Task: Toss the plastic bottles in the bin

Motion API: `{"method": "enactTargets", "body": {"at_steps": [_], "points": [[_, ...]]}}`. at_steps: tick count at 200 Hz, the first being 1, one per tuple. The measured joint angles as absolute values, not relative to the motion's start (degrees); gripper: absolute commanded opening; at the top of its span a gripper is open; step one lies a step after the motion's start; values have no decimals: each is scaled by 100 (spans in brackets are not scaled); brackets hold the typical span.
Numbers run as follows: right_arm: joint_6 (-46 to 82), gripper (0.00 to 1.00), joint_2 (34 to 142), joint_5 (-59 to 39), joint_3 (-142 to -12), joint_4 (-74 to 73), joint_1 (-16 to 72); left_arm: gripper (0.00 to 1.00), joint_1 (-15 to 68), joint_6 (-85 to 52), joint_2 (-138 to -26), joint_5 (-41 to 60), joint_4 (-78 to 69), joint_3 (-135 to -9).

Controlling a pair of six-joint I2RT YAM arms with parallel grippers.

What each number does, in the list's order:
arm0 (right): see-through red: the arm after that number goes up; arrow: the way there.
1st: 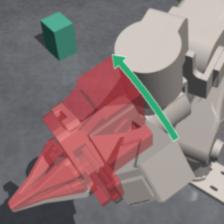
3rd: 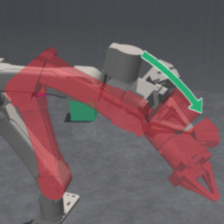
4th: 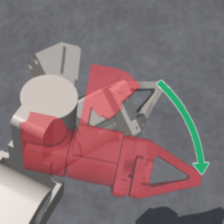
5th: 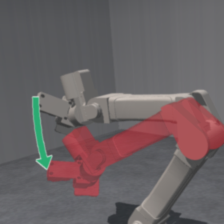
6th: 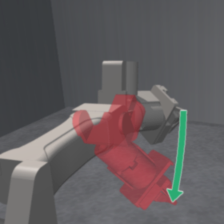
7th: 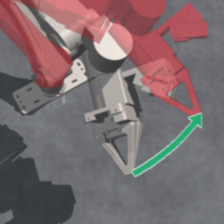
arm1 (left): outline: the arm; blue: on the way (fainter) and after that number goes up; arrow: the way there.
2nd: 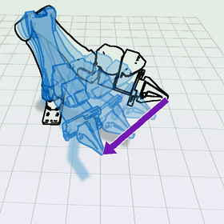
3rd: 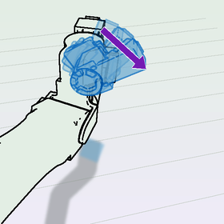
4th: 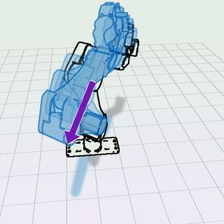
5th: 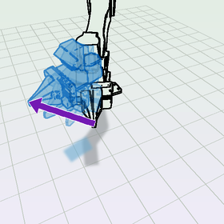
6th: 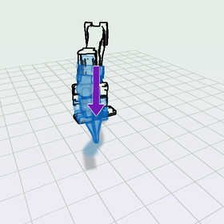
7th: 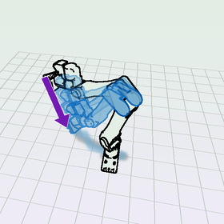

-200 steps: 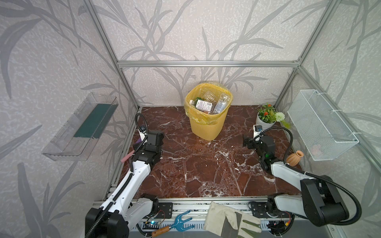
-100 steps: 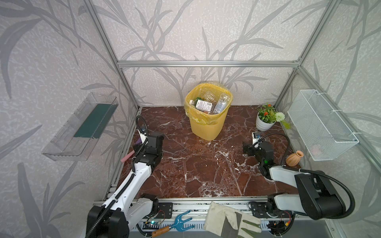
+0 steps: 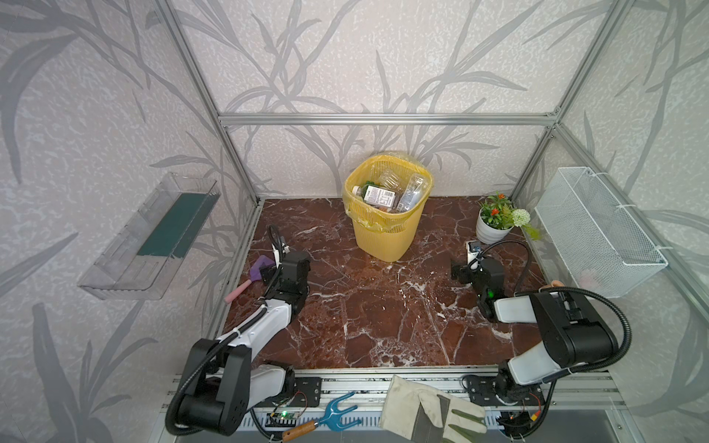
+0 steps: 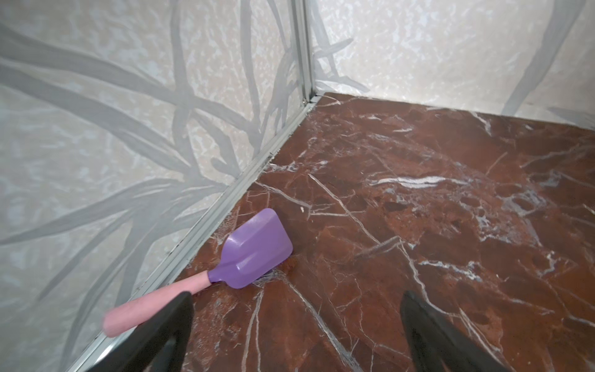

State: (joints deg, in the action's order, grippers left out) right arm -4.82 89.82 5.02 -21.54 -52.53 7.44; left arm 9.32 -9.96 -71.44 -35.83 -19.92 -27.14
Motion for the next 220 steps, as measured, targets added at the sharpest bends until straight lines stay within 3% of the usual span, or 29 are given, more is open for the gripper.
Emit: {"method": "enactTargets", "body": {"at_steps": [27, 93, 140, 176, 220], "points": [[-434, 99, 8984, 471, -2156, -5245, 722, 99, 788, -762, -7284, -3138, -2491, -2600], [-427, 99, 8986, 443, -2156, -5245, 722, 99, 674, -819, -7356, -3153, -2956, -2344], [-427, 99, 8986, 443, -2156, -5245, 722, 99, 585, -370, -8547, -2657, -4475, -2171], [-427, 99, 8986, 443, -2156, -5245, 722, 99, 342, -370, -8825, -2368, -4980, -2104], [-427, 99, 8986, 443, -2158, -5247, 722, 99, 167, -506, -8838, -2178, -4770, -2178]]}}
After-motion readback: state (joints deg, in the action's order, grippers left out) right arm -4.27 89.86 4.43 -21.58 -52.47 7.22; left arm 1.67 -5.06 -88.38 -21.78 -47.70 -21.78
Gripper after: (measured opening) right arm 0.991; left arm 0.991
